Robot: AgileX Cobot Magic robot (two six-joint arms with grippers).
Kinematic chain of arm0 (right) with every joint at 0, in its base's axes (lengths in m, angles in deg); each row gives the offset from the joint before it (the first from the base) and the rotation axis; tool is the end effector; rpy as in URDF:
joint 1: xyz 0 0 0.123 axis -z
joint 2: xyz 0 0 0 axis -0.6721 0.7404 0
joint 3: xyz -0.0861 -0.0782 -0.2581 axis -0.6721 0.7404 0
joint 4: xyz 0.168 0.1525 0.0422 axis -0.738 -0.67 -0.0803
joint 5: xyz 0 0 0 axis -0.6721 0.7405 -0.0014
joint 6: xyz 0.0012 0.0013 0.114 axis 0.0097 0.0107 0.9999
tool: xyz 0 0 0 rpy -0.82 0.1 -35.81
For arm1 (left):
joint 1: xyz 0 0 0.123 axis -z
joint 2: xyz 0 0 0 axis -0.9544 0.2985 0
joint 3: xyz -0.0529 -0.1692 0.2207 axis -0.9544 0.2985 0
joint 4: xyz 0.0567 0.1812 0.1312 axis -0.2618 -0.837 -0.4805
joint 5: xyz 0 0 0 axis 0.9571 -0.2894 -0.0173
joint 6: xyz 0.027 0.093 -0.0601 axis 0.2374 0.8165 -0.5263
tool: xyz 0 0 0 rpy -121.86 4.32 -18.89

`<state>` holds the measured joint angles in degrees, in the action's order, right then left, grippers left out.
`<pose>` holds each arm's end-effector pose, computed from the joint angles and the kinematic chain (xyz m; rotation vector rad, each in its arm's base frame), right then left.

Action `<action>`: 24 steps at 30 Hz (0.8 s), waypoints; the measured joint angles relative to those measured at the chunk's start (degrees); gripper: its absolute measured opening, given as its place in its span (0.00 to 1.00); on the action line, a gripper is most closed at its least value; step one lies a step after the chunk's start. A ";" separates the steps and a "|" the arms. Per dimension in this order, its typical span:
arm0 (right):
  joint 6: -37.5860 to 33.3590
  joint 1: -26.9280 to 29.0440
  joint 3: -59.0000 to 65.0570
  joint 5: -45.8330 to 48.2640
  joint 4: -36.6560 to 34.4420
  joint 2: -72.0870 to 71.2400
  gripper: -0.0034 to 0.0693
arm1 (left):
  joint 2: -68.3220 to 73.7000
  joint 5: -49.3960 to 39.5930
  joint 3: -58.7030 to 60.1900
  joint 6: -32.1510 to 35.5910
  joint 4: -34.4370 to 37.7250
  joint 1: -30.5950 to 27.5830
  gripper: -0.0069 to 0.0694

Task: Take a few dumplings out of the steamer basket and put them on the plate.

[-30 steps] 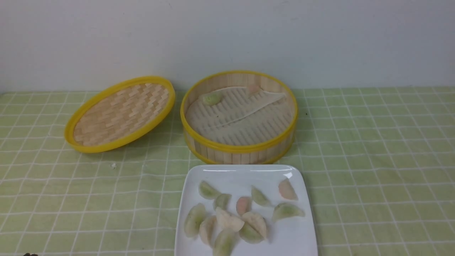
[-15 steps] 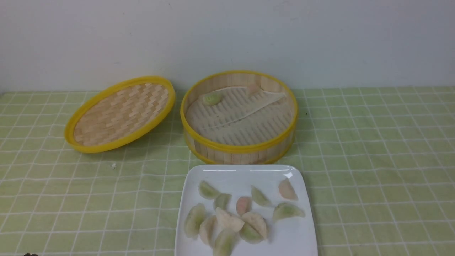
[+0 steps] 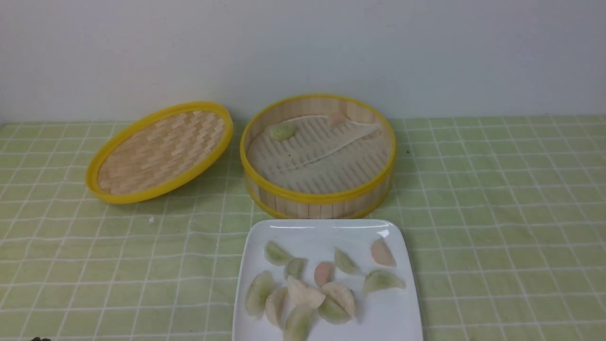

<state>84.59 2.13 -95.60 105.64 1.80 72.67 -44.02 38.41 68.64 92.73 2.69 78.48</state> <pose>0.0198 0.0149 0.2972 -0.4422 1.4219 0.6286 0.0544 -0.0068 0.1634 0.1884 1.8749 -0.0173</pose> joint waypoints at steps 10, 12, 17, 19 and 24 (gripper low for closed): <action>-0.17 28.08 17.19 0.72 1.09 0.00 0.03 | 0.00 0.00 0.00 0.00 0.00 0.00 0.08; -0.17 30.78 19.88 0.86 1.09 0.00 0.03 | 0.00 0.00 0.00 0.00 0.00 0.00 0.08; 0.89 38.95 22.72 1.66 1.09 0.00 0.03 | -0.05 0.00 0.00 0.00 0.00 0.00 0.08; 0.89 40.00 22.72 1.66 1.09 0.00 0.03 | -0.05 0.00 0.00 0.00 0.00 0.00 0.08; 0.89 40.20 22.72 1.66 1.09 0.00 0.03 | -0.11 0.00 0.00 0.00 0.00 0.00 0.08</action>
<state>85.47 42.33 -72.88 107.29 2.89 72.67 -44.14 38.41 68.64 92.73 2.69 78.48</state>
